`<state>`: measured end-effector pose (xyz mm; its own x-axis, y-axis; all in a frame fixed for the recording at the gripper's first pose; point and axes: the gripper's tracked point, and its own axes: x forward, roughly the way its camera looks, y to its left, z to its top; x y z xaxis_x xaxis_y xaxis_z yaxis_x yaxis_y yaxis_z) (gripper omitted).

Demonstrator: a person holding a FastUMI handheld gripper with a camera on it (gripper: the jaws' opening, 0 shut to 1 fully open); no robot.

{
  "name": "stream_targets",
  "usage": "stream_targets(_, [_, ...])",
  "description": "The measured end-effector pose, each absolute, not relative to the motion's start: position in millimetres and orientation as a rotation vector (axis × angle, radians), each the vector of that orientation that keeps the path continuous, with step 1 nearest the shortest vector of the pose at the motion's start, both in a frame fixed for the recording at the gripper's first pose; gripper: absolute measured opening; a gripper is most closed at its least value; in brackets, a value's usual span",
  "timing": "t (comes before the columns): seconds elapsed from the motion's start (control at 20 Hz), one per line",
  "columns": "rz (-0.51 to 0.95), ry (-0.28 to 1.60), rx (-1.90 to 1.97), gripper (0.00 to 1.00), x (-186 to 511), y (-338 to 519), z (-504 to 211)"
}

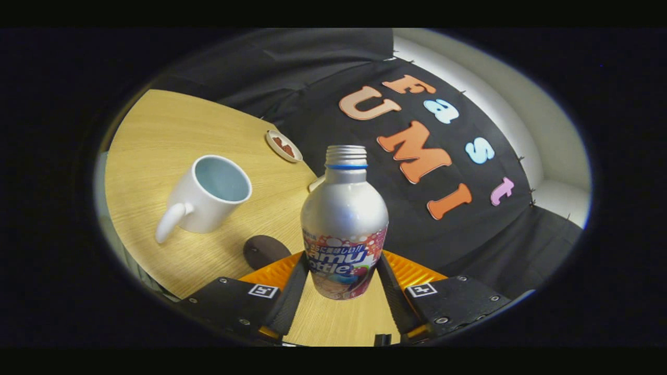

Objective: Take the bottle from table, then pour the juice into the cup, finally place the bottle on the coaster

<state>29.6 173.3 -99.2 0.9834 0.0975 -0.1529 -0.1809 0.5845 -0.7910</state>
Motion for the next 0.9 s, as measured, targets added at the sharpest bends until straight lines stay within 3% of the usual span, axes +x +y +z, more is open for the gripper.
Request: stream_targets(0.9, [0.172, 0.031, -1.292, 0.73, 36, 186, -97])
